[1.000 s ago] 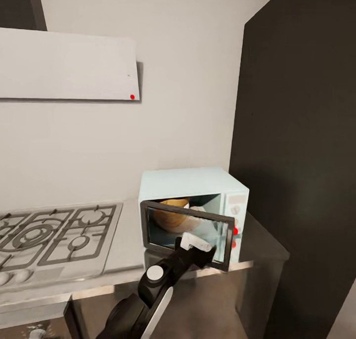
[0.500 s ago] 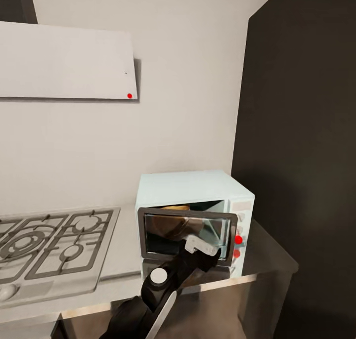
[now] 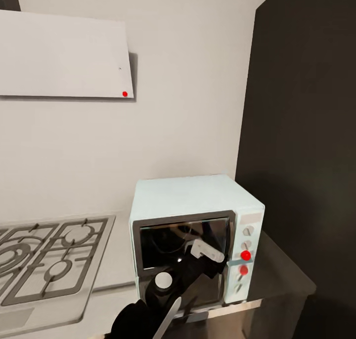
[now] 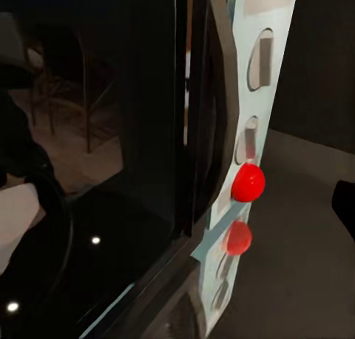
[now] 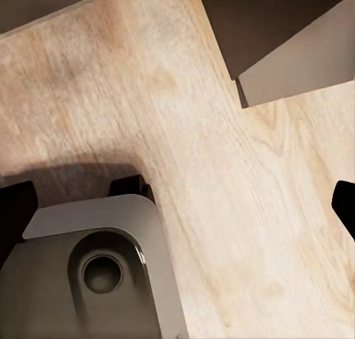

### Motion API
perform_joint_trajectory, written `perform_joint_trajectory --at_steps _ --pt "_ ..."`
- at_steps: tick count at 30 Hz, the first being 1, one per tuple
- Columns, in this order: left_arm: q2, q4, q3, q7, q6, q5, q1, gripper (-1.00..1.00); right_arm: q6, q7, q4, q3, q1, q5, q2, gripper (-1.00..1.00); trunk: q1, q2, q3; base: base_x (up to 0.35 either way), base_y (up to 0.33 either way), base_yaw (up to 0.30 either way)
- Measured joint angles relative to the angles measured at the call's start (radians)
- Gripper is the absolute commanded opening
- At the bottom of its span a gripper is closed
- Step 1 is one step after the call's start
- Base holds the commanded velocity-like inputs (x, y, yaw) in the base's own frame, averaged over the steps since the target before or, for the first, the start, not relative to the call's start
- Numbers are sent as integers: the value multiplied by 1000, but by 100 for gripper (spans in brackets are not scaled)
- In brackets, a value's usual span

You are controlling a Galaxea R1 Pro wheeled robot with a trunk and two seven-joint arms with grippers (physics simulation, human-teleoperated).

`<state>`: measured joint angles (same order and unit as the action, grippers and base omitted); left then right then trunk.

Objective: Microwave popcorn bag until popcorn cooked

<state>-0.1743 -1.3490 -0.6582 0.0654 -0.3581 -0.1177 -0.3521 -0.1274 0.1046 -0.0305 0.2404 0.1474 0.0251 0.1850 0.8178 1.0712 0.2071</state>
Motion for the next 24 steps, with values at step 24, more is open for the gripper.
perform_joint_trajectory --at_steps 24 --pt "0 -1 43 -18 -1 8 -1 100 0 0 0 0 0 0 0 100 1 0 0 -265 0 0"
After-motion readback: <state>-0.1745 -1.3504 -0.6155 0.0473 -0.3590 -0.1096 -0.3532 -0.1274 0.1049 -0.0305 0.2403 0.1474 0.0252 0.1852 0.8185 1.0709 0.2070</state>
